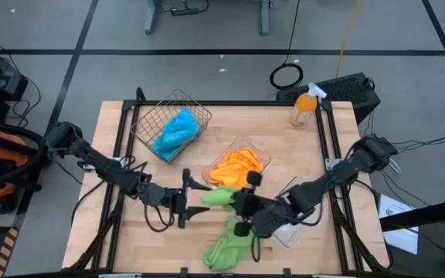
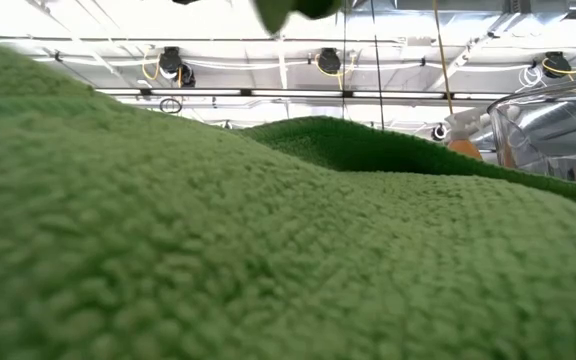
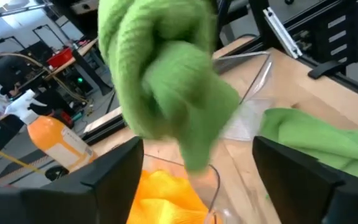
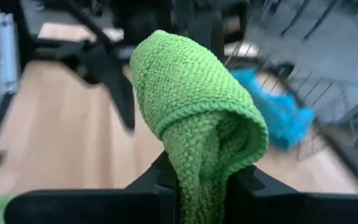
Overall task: Sort microfiber towel by color & place in baskets
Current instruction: Put the top green towel into the bottom transparent bin
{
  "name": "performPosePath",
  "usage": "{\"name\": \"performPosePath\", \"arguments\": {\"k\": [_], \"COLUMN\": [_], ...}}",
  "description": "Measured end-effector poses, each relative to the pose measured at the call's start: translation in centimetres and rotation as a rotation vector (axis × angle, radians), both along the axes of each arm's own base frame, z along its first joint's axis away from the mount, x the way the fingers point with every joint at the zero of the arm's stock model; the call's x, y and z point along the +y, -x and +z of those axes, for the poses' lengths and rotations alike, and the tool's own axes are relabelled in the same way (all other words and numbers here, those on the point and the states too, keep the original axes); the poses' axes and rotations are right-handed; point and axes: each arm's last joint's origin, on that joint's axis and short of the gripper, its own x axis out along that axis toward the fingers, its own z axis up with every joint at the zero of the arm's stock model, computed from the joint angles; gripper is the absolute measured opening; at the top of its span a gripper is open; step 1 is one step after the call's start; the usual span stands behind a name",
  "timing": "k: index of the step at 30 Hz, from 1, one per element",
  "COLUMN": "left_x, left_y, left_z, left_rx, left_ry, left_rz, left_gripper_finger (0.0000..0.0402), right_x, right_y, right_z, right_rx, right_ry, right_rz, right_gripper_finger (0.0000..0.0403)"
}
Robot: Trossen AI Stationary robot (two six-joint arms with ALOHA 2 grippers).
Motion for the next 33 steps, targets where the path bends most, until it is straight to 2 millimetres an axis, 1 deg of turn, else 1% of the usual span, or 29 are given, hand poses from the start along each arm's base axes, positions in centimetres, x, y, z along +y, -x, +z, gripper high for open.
{"name": "performPosePath", "arguments": {"k": [2,5,11,14,18,21,25,29,33], "left_x": [-0.4,-0.9,-1.4,-1.5,-1.7,-2.2,-2.8,-3.3,-3.6], "left_y": [0.2,0.5,0.9,0.9,0.8,0.7,0.6,0.5,0.3], "left_z": [0.1,0.1,0.0,0.0,-0.3,-1.0,-1.9,-2.7,-3.5], "left_rx": [-0.006,-0.009,0.011,0.016,0.043,0.095,0.13,0.158,0.184], "left_ry": [-0.001,0.01,0.078,0.141,0.253,0.315,0.334,0.319,0.321], "left_rz": [0.001,0.002,-0.023,-0.021,-0.041,-0.089,-0.1,-0.107,-0.1], "left_gripper_finger": [0.0317,0.0321,0.0322,0.0322,0.0322,0.0322,0.0322,0.0322,0.0322], "right_x": [-0.2,-0.5,-0.7,-0.8,-0.9,-0.7,-0.7,-0.6,-0.5], "right_y": [1.5,3.9,8.8,11.0,13.0,13.7,14.0,13.4,12.7], "right_z": [0.7,1.4,1.7,1.6,1.2,0.6,-1.2,-3.5,-5.4], "right_rx": [0.042,0.134,0.395,0.521,0.654,0.698,0.771,0.778,0.782], "right_ry": [-0.062,-0.209,-0.464,-0.525,-0.513,-0.494,-0.488,-0.504,-0.592], "right_rz": [0.007,0.005,-0.074,-0.161,-0.258,-0.282,-0.287,-0.252,-0.211], "right_gripper_finger": [0.0053,0.0046,0.0044,0.0044,0.0044,0.0044,0.0045,0.0046,0.0046]}}
